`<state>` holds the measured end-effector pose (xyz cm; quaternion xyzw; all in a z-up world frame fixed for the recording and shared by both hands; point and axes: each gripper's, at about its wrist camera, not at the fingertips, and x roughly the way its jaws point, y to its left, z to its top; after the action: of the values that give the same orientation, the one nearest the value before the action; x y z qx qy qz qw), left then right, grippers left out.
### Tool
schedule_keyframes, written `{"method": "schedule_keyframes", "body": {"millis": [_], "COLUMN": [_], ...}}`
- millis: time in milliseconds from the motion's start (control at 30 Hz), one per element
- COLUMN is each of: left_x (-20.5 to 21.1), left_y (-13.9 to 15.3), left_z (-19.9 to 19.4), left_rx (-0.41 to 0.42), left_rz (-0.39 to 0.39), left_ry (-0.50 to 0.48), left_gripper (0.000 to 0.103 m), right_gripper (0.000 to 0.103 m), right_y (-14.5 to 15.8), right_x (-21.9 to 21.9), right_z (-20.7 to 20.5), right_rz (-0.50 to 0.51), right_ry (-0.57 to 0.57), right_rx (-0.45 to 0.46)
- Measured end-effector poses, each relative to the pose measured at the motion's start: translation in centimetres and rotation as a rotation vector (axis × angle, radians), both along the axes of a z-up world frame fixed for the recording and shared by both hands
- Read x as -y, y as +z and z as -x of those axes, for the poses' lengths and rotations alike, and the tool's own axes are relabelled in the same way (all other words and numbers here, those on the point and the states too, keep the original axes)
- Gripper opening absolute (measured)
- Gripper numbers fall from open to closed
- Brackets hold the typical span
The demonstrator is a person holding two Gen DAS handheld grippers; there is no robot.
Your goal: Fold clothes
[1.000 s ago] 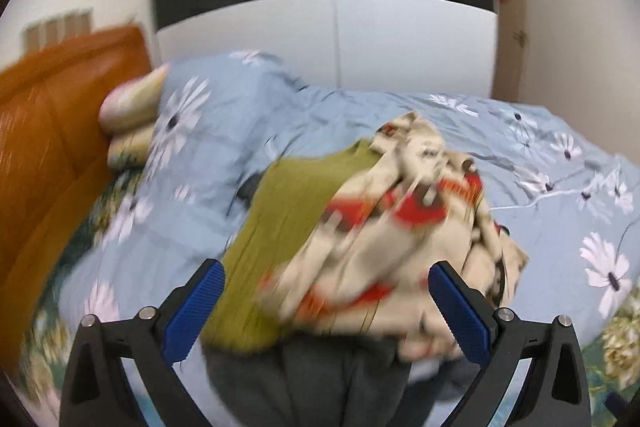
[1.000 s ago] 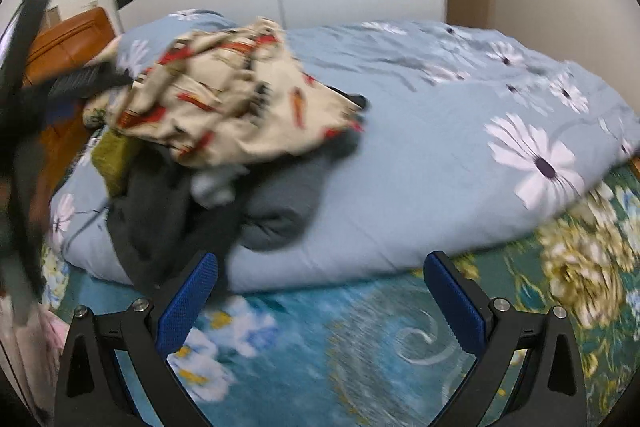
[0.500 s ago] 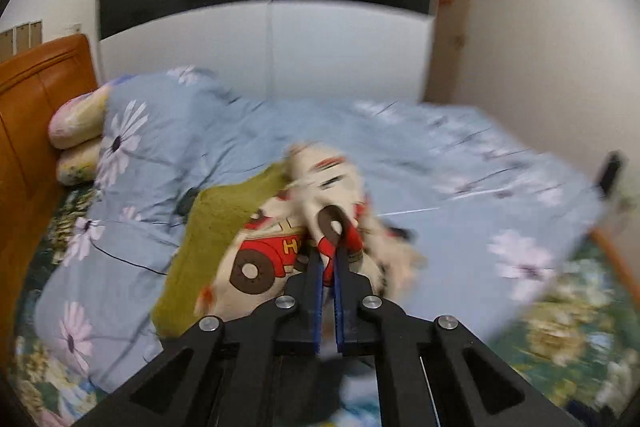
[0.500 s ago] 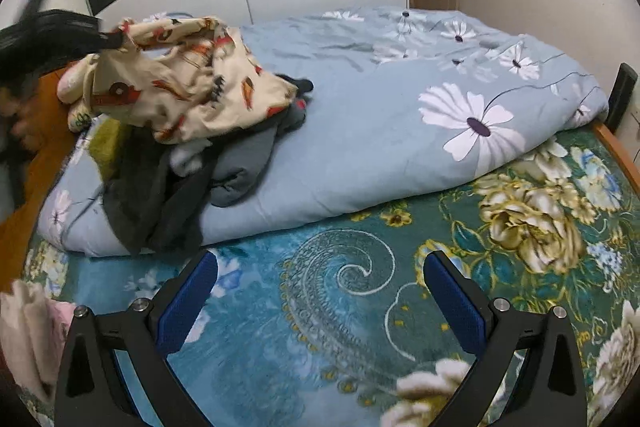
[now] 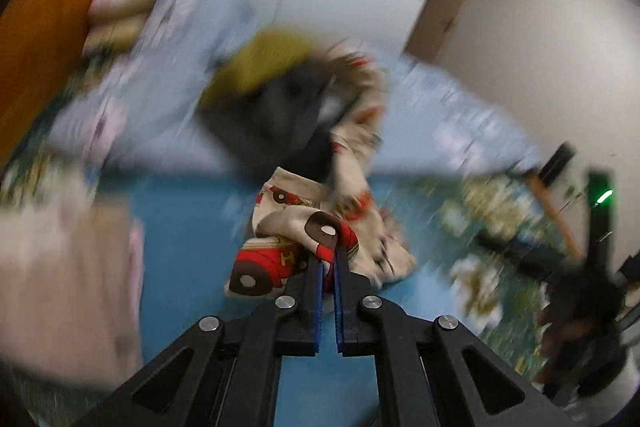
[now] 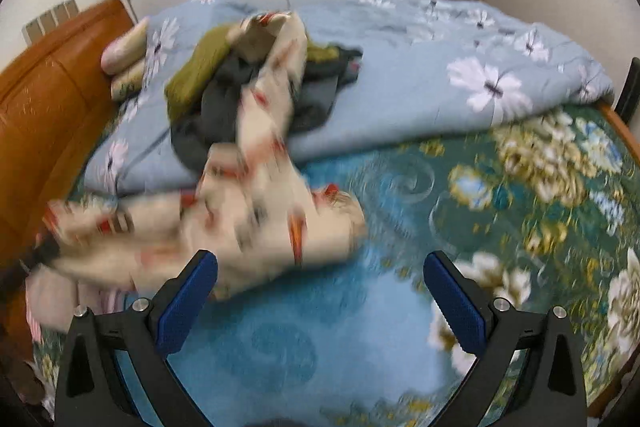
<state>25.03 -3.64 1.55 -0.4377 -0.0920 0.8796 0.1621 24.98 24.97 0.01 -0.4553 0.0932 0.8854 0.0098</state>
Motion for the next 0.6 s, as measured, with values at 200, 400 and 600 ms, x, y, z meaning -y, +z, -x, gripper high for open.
{"method": "schedule_keyframes", "body": {"millis": [200, 400, 600], "left_x": [3.2, 4.1, 5.3], "left_y": [-4.4, -6.3, -6.4], "left_z": [-2.2, -1.3, 0.0], "left_rx": [0.138, 0.18, 0.191], "left_rz": [-0.033, -0.045, -0.047], "left_ry": [0.081, 0.084, 0.082], "left_gripper": [0.005, 0.005, 0.005], "right_gripper": [0.103, 0.074, 0.067], "right_y": [-3.6, -7.4, -12.4], "right_x": [2.4, 4.5, 5.6], "right_z": [-0.4, 3.9, 9.2], "right_rz": [0.034, 0.063, 0.079], "right_ry": [0.067, 0.112, 0.093], "right_rx": [0.092, 0.206, 0.348]}}
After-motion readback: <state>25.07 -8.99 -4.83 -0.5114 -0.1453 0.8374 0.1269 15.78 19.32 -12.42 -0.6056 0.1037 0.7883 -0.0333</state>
